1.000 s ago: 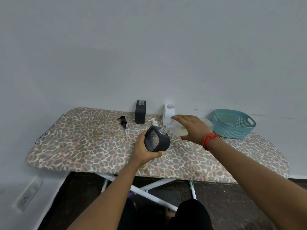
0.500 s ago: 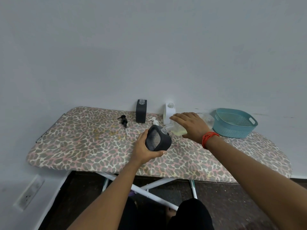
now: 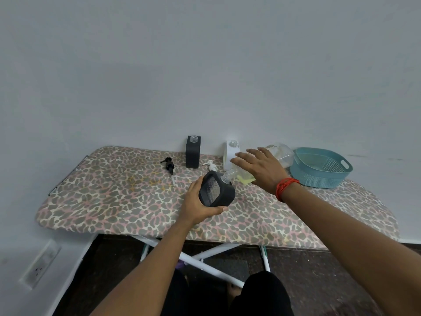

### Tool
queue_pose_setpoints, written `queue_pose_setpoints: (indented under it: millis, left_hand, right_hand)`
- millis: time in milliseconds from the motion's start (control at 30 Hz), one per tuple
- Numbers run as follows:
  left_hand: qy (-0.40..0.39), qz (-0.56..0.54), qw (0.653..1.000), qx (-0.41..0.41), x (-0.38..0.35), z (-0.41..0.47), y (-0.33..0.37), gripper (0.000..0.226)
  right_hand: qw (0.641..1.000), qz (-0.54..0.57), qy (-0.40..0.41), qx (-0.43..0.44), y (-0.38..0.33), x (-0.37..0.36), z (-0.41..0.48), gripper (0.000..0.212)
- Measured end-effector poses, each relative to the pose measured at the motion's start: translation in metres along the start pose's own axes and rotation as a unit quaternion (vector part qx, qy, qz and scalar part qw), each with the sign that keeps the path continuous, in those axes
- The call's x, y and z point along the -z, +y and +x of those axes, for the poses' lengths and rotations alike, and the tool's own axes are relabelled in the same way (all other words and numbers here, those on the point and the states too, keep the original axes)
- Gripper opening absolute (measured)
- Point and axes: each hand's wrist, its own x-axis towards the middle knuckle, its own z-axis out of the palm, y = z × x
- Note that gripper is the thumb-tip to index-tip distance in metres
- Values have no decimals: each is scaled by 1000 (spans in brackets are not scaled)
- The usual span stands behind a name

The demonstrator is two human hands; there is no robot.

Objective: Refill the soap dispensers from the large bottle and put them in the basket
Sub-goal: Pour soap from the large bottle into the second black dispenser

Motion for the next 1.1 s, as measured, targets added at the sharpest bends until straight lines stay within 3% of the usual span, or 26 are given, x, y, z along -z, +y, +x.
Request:
queue_pose_setpoints:
  millis: [1100]
  left_hand:
    - [9,-26,999,-19,2,-4,8,112]
  right_hand:
    - [996,-82,15,42,4,8,6,93]
